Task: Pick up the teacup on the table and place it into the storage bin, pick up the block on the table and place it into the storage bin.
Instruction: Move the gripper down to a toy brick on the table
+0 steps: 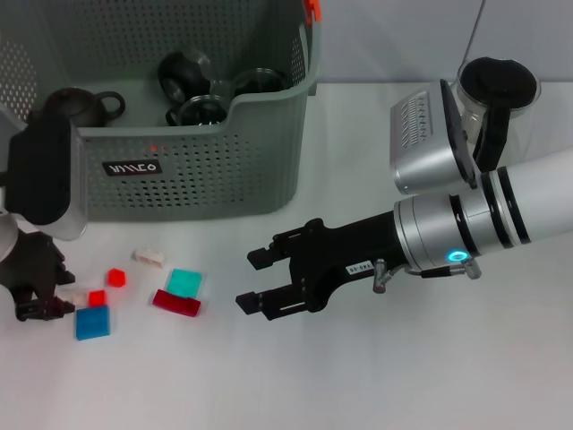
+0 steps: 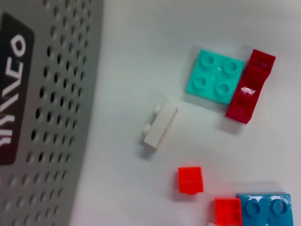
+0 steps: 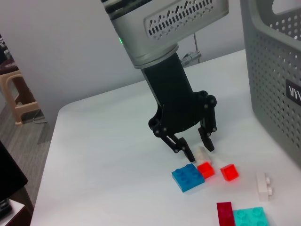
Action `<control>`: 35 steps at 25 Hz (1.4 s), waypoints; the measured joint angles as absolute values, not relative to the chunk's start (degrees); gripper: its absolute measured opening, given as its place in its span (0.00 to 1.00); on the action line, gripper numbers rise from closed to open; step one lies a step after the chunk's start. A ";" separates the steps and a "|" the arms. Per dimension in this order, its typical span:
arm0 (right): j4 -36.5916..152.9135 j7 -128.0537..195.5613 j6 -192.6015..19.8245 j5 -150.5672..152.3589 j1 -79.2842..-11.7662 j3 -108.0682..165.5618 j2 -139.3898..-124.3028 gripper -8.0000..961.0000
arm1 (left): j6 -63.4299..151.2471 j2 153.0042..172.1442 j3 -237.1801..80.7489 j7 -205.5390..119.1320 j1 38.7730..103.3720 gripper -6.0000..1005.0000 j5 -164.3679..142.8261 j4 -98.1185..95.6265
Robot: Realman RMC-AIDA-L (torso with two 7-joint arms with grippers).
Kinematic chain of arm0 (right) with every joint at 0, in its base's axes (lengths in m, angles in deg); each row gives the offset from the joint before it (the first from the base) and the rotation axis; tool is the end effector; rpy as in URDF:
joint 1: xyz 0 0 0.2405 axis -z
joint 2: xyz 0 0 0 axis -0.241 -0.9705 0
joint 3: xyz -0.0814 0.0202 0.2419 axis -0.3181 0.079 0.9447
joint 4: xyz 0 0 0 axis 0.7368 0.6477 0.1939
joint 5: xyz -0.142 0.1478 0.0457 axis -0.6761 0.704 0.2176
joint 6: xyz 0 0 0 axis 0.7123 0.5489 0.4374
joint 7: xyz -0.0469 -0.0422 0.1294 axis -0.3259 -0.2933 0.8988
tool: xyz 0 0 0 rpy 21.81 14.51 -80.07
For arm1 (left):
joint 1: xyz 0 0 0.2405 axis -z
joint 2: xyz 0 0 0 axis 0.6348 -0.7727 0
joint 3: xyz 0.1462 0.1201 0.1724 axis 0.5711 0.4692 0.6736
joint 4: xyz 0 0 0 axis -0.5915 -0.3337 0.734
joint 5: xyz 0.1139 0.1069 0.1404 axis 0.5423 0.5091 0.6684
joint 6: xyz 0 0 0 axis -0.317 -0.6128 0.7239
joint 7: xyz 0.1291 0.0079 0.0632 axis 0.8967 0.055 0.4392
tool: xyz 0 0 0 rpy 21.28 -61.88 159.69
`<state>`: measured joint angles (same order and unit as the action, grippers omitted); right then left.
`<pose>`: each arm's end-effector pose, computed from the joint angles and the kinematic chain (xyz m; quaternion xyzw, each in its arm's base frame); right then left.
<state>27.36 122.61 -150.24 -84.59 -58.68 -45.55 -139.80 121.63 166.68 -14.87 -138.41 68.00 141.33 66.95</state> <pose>0.1511 0.3486 -0.1038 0.9834 -0.1322 -0.1226 0.0185 -0.2858 0.3419 0.0357 -0.9357 -0.0538 0.3282 0.1178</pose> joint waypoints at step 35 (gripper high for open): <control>27.37 122.61 -150.24 -84.60 -58.96 -45.46 -139.81 0.72 | 120.38 165.71 -14.43 -139.00 69.71 0.33 141.33 63.51</control>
